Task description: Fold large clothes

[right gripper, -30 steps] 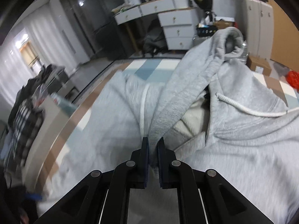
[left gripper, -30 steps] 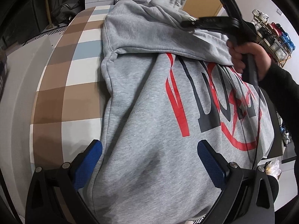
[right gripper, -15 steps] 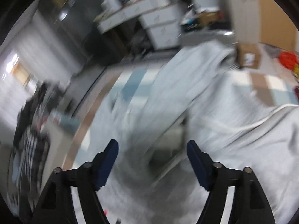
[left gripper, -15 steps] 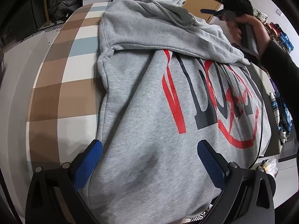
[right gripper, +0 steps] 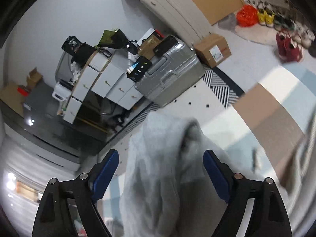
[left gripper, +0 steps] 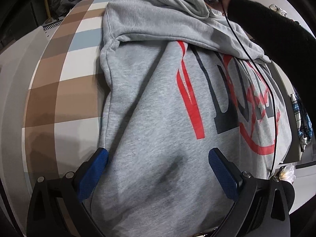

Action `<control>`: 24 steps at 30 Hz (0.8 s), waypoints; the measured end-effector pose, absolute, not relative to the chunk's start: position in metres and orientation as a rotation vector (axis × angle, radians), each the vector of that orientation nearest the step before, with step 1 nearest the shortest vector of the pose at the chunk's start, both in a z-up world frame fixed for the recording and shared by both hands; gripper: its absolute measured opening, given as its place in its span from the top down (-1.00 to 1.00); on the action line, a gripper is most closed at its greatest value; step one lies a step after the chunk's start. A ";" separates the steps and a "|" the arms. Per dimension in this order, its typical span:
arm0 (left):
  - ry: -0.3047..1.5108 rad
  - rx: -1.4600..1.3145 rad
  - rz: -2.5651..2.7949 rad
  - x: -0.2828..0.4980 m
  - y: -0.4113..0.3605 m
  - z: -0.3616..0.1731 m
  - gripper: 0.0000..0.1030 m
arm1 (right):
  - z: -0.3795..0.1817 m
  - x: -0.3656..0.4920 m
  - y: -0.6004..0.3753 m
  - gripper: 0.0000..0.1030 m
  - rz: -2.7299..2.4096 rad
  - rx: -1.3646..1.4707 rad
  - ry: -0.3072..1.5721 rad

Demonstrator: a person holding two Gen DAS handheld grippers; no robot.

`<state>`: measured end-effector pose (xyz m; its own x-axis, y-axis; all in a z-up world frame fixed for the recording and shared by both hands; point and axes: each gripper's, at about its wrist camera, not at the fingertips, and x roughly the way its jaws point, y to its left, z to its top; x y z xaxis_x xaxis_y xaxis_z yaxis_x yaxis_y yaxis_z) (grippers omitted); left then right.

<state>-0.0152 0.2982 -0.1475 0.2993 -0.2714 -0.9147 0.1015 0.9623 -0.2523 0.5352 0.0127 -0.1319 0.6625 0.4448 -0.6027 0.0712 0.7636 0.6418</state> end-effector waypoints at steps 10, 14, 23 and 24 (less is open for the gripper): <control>1.229 -0.165 -0.229 -0.019 0.304 -0.147 -0.93 | -0.054 0.483 0.077 0.81 0.271 0.318 0.674; 1.182 -0.128 -0.196 -0.023 0.304 -0.139 -0.93 | 0.002 0.412 0.086 0.82 0.337 0.207 0.521; 0.876 -0.035 -0.156 -0.028 0.274 -0.088 -0.93 | 0.028 0.216 0.048 0.82 0.598 0.403 0.452; 0.855 -0.050 -0.152 -0.025 0.272 -0.085 -0.93 | 0.023 0.197 0.043 0.82 0.617 0.437 0.454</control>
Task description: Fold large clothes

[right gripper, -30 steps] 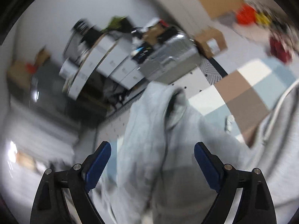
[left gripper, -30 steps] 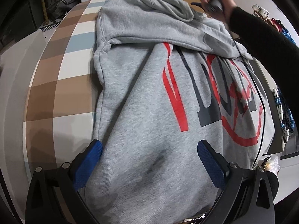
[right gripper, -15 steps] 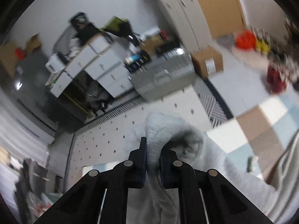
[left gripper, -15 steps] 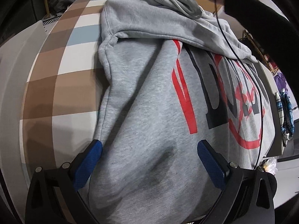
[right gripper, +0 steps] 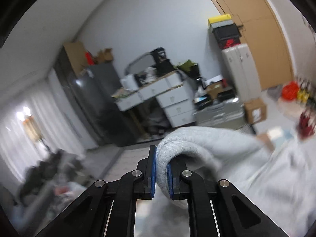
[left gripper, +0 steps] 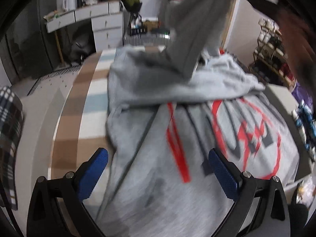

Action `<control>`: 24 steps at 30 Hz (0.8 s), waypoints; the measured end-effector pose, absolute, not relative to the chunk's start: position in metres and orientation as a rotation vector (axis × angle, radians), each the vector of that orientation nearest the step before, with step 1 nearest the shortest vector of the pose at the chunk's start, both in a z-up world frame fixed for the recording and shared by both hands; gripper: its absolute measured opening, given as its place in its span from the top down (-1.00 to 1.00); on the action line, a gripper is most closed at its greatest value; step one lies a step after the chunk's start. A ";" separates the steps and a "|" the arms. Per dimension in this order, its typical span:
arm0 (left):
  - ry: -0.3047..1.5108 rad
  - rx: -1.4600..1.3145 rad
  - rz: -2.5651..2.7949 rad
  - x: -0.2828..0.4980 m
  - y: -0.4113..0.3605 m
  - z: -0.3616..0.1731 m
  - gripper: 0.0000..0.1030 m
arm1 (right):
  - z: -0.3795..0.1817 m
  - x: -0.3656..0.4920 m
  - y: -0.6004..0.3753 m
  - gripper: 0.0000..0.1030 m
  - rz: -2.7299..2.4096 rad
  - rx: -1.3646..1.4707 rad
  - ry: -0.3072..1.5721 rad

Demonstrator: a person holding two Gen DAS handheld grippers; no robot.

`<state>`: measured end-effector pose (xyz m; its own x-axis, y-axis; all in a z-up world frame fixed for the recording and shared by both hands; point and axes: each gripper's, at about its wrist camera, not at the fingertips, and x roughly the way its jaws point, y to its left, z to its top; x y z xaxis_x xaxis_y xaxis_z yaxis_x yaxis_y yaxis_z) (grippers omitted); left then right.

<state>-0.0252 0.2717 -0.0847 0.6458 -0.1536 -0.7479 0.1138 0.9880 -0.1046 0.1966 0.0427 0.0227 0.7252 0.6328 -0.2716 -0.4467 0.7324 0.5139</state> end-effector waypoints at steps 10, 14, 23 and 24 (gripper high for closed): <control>0.770 -0.273 -0.165 0.017 0.238 -0.072 -0.93 | -0.038 0.131 -0.022 0.82 0.660 0.716 0.506; 0.790 -0.327 -0.095 0.032 0.238 -0.080 -0.93 | -0.041 0.120 -0.033 0.82 0.684 0.747 0.502; 0.792 -0.509 -0.068 0.021 0.298 -0.079 -0.93 | -0.110 0.093 -0.033 0.81 0.666 0.691 0.666; 0.792 -0.500 -0.060 0.021 0.300 -0.079 -0.93 | -0.117 0.092 -0.030 0.77 0.654 0.667 0.701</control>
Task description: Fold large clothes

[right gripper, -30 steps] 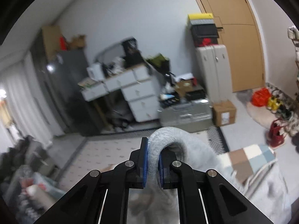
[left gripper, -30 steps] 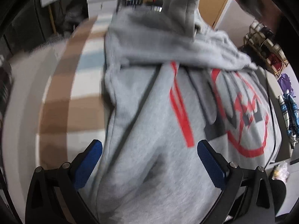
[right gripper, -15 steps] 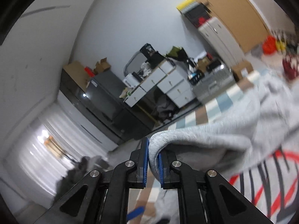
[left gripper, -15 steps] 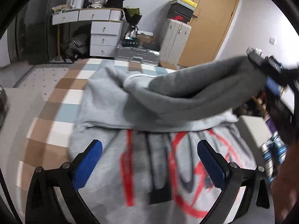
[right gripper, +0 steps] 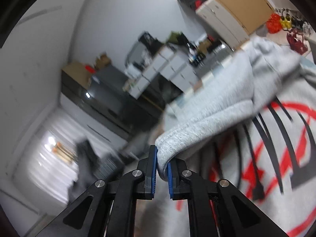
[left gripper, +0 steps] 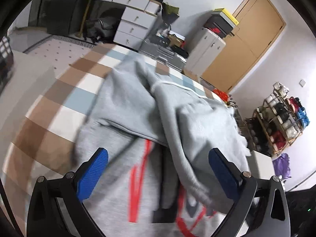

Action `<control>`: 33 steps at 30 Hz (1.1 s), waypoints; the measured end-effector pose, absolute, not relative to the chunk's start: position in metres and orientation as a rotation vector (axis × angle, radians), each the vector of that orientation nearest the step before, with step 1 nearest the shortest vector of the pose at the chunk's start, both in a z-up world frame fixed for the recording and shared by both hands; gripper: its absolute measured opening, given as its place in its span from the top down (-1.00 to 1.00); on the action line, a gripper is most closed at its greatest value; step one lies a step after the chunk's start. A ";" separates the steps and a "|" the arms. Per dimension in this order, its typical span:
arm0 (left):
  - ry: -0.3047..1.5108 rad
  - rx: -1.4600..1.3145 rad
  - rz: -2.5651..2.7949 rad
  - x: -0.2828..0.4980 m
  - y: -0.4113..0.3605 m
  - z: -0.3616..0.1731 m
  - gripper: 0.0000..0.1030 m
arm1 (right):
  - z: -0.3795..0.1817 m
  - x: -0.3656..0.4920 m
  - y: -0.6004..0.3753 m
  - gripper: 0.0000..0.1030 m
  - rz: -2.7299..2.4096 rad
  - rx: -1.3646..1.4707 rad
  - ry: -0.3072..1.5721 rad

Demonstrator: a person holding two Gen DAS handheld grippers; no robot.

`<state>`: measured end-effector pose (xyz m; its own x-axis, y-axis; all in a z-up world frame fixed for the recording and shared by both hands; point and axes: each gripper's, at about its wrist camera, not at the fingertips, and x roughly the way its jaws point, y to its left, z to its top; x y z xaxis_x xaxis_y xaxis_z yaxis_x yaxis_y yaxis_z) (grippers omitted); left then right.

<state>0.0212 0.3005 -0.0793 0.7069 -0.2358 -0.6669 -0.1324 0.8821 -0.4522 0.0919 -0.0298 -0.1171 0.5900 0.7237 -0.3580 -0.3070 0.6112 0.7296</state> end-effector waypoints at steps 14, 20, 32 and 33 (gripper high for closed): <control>0.905 -0.381 -0.046 0.022 0.318 -0.095 -0.93 | -0.115 0.057 -0.018 -0.28 0.445 0.174 0.886; 0.911 -0.354 -0.060 0.020 0.319 -0.095 -0.93 | -0.067 0.105 0.013 -0.78 0.394 0.008 0.697; 0.926 -0.293 -0.051 0.026 0.310 -0.101 -0.93 | -0.138 0.236 0.069 0.80 0.382 0.009 0.965; 0.938 -0.296 -0.053 0.027 0.310 -0.104 -0.93 | -0.133 0.229 0.062 0.82 0.375 0.014 0.931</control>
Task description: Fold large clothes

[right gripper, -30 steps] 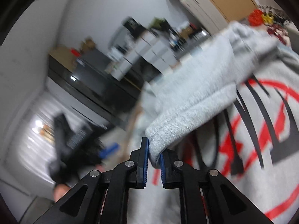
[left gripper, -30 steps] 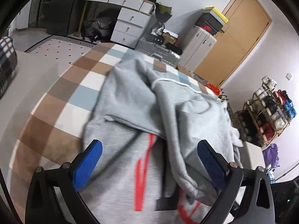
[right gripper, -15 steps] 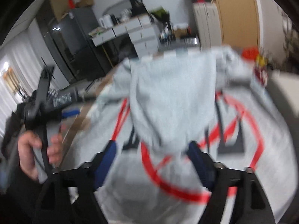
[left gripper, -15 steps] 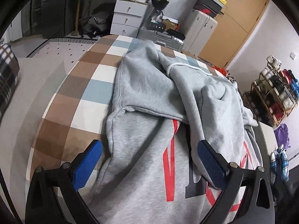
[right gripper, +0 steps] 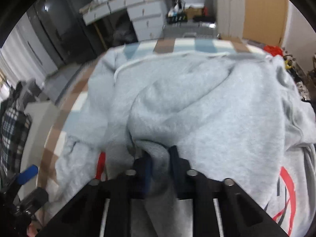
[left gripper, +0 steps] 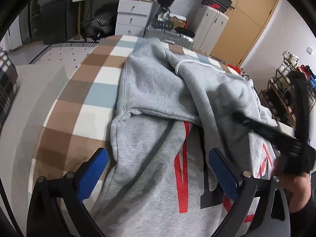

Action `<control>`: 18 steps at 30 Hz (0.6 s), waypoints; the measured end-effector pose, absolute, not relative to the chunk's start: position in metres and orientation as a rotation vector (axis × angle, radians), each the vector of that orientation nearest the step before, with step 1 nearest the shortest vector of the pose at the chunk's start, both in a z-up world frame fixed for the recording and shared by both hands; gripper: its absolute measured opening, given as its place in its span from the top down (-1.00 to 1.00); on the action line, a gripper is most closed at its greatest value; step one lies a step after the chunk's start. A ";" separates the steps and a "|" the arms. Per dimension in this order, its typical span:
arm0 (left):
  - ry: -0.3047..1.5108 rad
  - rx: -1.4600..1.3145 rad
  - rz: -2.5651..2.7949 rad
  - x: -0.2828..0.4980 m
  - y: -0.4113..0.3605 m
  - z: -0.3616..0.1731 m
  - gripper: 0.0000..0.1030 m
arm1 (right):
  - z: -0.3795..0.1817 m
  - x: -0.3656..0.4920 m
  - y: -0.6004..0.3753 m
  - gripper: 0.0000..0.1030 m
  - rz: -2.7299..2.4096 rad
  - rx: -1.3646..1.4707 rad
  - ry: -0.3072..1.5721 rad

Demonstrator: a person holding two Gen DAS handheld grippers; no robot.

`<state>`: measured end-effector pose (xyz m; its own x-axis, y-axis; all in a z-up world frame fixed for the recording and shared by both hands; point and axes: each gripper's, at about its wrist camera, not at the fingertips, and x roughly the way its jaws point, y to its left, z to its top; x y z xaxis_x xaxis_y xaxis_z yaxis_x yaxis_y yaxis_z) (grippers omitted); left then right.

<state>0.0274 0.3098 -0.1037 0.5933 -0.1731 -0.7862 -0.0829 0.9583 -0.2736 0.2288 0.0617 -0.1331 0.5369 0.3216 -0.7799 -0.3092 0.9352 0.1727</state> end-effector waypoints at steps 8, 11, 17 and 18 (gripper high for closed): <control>1.010 -0.344 -0.094 0.040 0.277 -0.113 -0.93 | -0.088 0.144 -0.037 0.83 0.303 0.335 0.667; 1.021 -0.312 -0.091 0.043 0.262 -0.117 -0.93 | -0.107 0.119 -0.068 0.82 0.271 0.439 0.666; 1.086 -0.307 -0.100 0.059 0.250 -0.135 -0.93 | -0.146 0.129 -0.089 0.82 0.274 0.464 0.825; 1.086 -0.316 -0.099 0.061 0.251 -0.135 -0.93 | -0.145 0.128 -0.085 0.81 0.280 0.418 0.823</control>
